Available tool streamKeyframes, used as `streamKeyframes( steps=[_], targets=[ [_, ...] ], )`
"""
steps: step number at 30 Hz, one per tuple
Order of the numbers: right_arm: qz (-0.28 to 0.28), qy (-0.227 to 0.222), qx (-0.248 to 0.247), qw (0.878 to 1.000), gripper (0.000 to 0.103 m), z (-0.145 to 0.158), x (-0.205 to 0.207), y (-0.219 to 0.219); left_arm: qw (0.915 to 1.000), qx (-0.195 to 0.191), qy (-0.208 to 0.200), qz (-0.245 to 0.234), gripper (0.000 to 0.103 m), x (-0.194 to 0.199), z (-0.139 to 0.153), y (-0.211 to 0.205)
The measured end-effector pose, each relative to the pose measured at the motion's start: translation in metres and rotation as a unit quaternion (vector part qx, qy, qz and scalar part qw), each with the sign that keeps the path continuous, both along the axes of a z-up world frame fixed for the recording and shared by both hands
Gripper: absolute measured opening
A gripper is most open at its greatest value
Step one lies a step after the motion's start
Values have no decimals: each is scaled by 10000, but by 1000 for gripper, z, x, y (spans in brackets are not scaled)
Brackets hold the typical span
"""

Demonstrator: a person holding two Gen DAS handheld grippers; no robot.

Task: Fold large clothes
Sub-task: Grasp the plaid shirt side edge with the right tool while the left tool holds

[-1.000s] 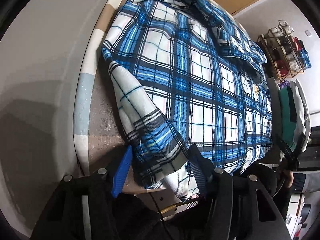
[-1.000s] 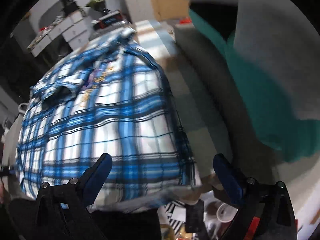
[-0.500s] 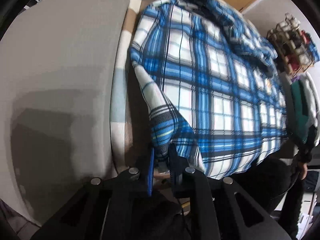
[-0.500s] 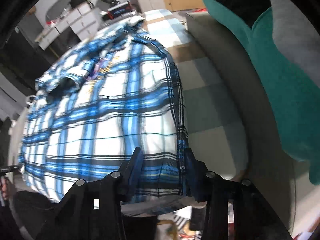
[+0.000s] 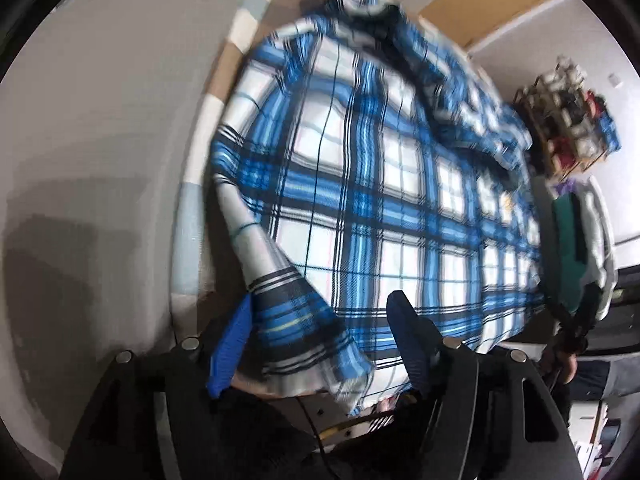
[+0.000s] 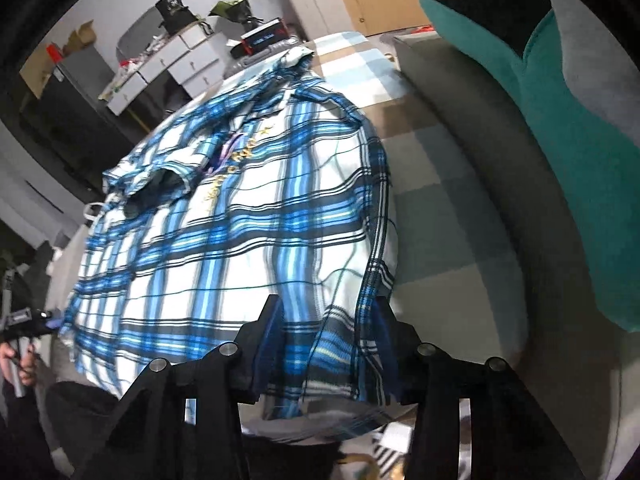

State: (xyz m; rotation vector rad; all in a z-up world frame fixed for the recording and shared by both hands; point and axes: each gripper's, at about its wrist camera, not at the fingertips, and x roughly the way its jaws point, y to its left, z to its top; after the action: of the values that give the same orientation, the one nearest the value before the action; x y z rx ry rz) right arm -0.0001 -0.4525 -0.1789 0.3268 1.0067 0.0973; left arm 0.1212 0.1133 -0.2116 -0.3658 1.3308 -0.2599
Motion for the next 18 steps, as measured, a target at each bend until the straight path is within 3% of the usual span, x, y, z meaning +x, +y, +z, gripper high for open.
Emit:
streamKeyframes(
  steps=[3,5,7,8,9,10,11,12,16,18],
  targets=[
    [-105,97,-455,9989,58,-4,6,1,9976,582,154,-337,63,3,-6,-13],
    [-48,83,-831,9965,60,-7,9,6,9938,977,129,-520,63,-1,-10,-21],
    [42,90,-1022,9947,60,-8,9,10,9863,1455,-66,-780,56,-11,-12,-31],
    [116,88,-1136,9934,59,-8,9,14,9826,1674,-162,-790,41,-14,-12,-33],
    [170,73,-1140,9933,48,-8,8,15,9776,1953,-211,-751,29,-18,-12,-33],
    [274,22,-1043,9942,33,-8,6,15,9751,2073,-244,-748,27,-20,-12,-34],
    [406,20,-803,9959,2,-7,6,14,9751,2078,-245,-740,17,-22,-12,-33],
    [430,78,-489,9978,4,-8,6,10,9776,1976,-229,-690,7,-23,-12,-30],
    [214,-32,269,9994,3,2,4,-6,9896,1370,-227,-361,2,-25,-8,-17],
    [202,-182,282,9992,3,13,-1,-2,9892,1391,-272,-369,2,-29,-7,-15]
  ],
)
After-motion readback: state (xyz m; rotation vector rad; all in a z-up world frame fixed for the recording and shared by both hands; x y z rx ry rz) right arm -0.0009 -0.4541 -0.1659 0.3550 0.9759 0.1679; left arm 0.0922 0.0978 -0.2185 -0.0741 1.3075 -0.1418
